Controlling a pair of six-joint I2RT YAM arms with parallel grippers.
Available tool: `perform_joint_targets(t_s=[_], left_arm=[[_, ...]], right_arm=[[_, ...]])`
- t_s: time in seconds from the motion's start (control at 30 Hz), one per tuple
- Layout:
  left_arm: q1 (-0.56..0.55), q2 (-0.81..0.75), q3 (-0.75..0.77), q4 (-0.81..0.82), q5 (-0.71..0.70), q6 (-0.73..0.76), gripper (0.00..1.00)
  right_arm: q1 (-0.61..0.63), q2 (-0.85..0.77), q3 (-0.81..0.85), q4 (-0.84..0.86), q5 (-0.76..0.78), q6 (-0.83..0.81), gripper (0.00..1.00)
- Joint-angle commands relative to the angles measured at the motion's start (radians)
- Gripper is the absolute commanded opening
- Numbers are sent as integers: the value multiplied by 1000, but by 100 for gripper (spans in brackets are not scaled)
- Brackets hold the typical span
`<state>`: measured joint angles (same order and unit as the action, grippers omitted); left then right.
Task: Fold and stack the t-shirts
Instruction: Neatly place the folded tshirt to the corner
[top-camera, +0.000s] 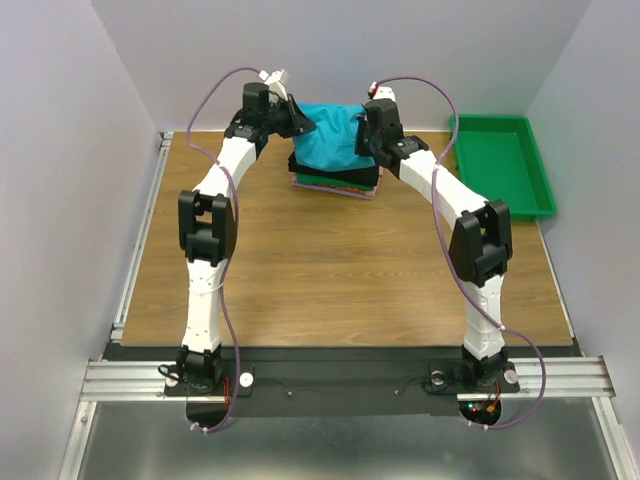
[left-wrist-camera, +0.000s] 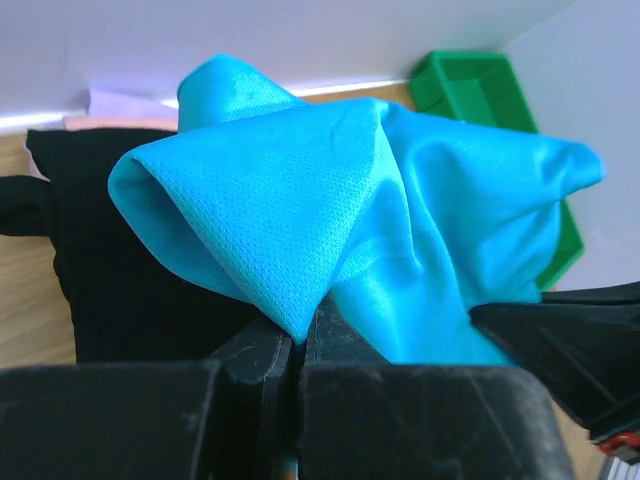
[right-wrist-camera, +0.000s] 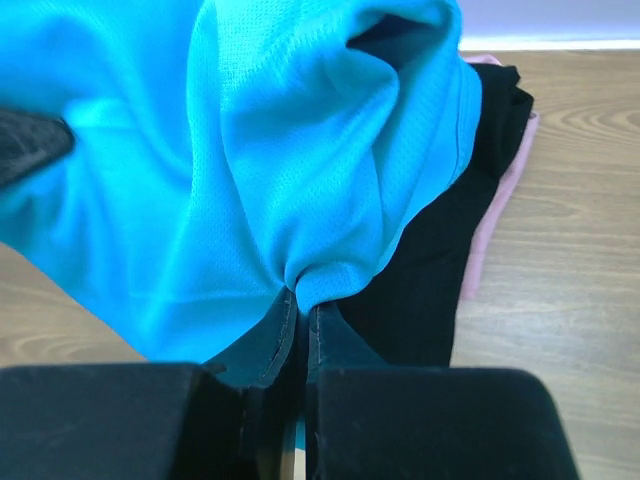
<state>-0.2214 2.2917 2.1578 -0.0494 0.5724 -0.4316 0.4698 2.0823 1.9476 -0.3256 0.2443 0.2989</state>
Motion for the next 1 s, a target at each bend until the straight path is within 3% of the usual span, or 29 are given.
perform_joint_targets(t_s=[0.0, 0.23, 0.33, 0.37, 0.4, 0.43, 0.47, 0.5, 0.53, 0.6, 0.77, 0.97], left_arm=[[1, 79, 166, -62, 41, 5, 0], [1, 126, 172, -33, -6, -4, 2], [7, 150, 191, -44, -20, -13, 29], [8, 153, 195, -49, -23, -16, 34], [13, 156, 209, -55, -35, -18, 40], [14, 157, 217, -64, -46, -19, 50], [16, 153, 224, -72, -58, -18, 94], [16, 140, 235, -85, -78, -16, 99], [16, 131, 238, -92, -85, -12, 99], [16, 98, 238, -119, -118, -4, 99], [13, -99, 107, -155, -178, 31, 99], [-6, -426, -273, -165, -239, 48, 98]], right_arm=[[-37, 51, 73, 36, -48, 16, 1], [-79, 122, 56, 34, -99, 40, 5], [-89, 125, 42, 33, -96, 55, 19], [-91, 122, 39, 33, -93, 58, 24], [-95, 114, 33, 33, -77, 60, 45], [-95, 114, 27, 31, -77, 66, 55], [-97, 98, 17, 31, -50, 71, 63], [-99, 85, 4, 28, -39, 72, 71], [-100, 72, -6, 26, -14, 74, 87], [-100, 19, -22, 23, 6, 78, 100], [-99, -141, -151, 19, 7, 81, 100], [-97, -444, -393, 20, -46, 149, 100]])
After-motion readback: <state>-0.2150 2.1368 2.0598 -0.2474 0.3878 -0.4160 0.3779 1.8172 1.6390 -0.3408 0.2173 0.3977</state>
